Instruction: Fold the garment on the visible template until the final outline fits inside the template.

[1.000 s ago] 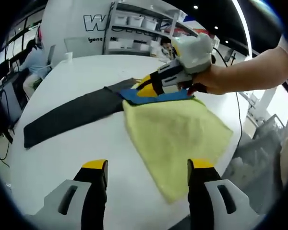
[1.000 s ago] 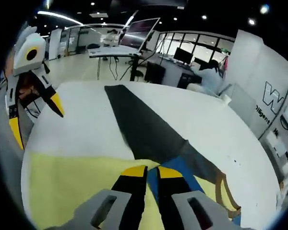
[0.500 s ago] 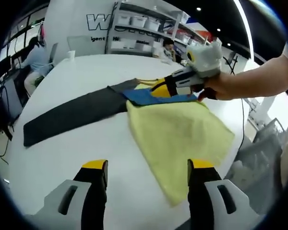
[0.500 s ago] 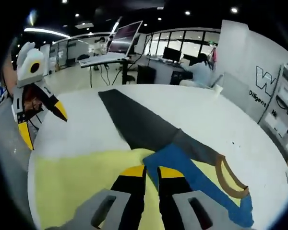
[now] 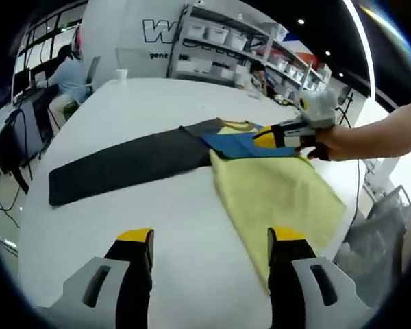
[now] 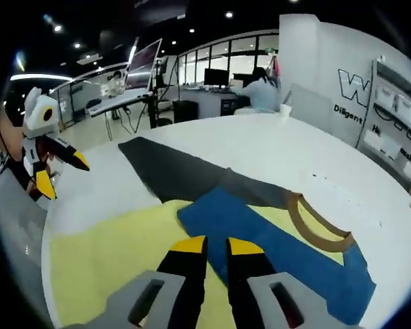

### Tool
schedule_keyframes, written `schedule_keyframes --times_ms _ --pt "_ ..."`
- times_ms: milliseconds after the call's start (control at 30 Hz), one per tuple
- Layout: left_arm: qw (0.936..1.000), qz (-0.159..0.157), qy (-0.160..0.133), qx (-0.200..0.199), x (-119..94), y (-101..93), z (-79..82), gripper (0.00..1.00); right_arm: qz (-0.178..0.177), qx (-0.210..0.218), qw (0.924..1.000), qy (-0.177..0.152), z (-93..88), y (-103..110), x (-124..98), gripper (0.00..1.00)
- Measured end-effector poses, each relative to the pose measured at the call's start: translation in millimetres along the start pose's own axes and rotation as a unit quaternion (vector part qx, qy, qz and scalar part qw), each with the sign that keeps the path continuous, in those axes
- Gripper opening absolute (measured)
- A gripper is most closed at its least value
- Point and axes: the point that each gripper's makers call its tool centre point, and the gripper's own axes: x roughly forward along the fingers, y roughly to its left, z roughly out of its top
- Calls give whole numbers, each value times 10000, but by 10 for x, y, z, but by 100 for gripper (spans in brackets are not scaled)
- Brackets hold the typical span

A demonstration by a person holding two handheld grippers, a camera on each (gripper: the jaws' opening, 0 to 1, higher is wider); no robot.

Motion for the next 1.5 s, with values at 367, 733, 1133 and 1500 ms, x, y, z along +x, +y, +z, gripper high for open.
schedule_keyframes --times_ms 367,733,1133,1500 --pt "9959 494 -265 -710 -12 572 180 71 -80 176 9997 -176 -68 -112 -165 11" --pt "9716 1271 -604 -1905 -101 1417 281 66 -211 105 9995 -219 -116 -210 -407 11" --pt "9491 1577 -709 -2632 -9 1796 191 60 -424 105 9985 -327 -102 -304 -665 10" --pt "9293 1768 -931 -3105 29 1863 250 44 -634 128 9975 -289 -144 -334 -848 9"
